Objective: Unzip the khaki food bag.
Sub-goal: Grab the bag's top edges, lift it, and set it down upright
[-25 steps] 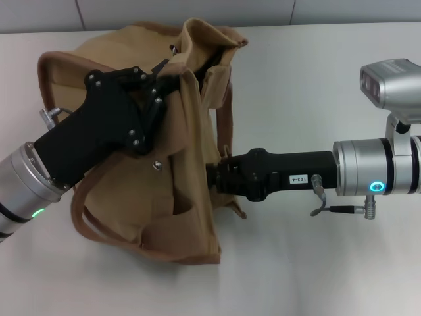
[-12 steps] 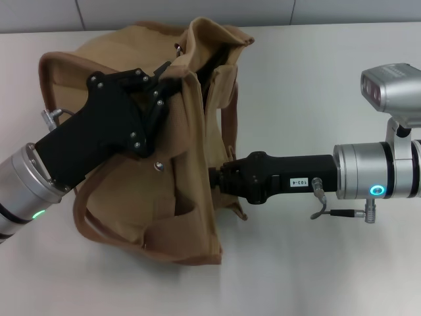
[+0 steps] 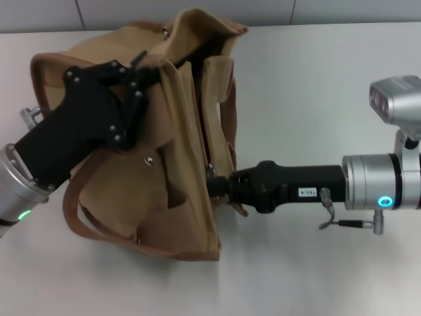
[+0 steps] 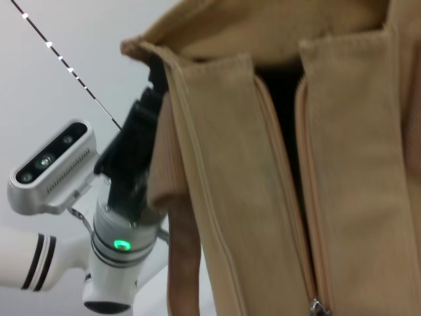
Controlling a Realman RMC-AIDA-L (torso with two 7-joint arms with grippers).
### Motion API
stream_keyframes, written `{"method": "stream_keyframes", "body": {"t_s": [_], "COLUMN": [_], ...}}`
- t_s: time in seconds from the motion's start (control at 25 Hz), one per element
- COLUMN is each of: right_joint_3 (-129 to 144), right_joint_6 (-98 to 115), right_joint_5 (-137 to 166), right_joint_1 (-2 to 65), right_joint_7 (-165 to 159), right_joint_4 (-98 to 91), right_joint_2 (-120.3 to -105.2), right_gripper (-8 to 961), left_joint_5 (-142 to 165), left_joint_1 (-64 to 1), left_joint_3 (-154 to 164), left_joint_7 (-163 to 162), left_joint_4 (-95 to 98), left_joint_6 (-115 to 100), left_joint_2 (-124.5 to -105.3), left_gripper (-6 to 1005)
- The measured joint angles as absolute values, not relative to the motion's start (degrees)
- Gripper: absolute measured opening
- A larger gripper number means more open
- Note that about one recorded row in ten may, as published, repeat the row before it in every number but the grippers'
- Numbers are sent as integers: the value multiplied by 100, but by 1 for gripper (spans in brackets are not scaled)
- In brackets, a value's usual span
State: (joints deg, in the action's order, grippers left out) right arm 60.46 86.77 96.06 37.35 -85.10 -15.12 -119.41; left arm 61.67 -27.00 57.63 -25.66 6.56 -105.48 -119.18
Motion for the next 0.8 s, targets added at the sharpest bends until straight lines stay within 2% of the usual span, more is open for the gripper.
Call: {"method": "stream_keyframes", "body": {"t_s": [0.32,0.8], "right_joint_3": [6047,5984], "right_joint_6": [8698,8752], "right_joint_5": [9796,9798], "right_joint_1": [3379,3224], "right_joint_7": [-8458,-8338], "right_joint_4": [-1530,-1551], "right_joint_2": [-11931,-11921], "right_gripper": [9,10], "left_joint_5": [6148,6085], "left_joint_1": [-2663,-2768], "left_joint_3": [5270,5159], "left_joint_7": [-2609,-2637], "left_joint_4": [634,622], "left_joint_6": [-10623,-10683], "left_joint_2": [-11918,-11918], "left_gripper": [154,160]}}
